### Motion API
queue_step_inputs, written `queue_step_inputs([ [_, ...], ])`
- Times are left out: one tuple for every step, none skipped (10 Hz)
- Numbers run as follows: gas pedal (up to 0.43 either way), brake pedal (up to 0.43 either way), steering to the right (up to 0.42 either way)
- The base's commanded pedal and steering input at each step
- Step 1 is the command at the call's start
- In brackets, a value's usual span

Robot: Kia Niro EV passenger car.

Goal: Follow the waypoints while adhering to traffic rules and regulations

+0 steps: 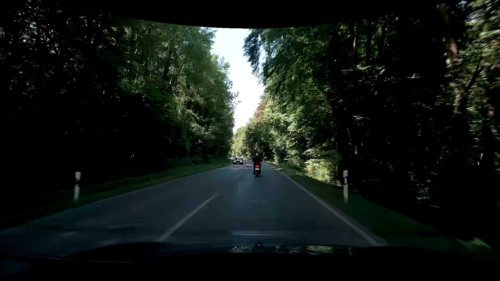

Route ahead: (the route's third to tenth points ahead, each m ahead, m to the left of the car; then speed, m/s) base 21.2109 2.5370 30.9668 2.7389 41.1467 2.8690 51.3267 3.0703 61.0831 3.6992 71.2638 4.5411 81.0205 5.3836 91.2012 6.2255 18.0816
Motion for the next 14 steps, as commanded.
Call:
queue_step_inputs([
  [0.169, 0.006, 0.002],
  [0.169, 0.006, 0.002],
  [0.169, 0.006, 0.0],
  [0.169, 0.006, -0.003],
  [0.169, 0.006, -0.005],
  [0.169, 0.006, -0.006],
  [0.169, 0.006, -0.007],
  [0.169, 0.006, -0.009],
  [0.169, 0.006, -0.01],
  [0.169, 0.006, -0.01],
  [0.169, 0.006, -0.01],
  [0.169, 0.006, -0.01],
  [0.169, 0.006, -0.01],
  [0.169, 0.006, -0.008],
])
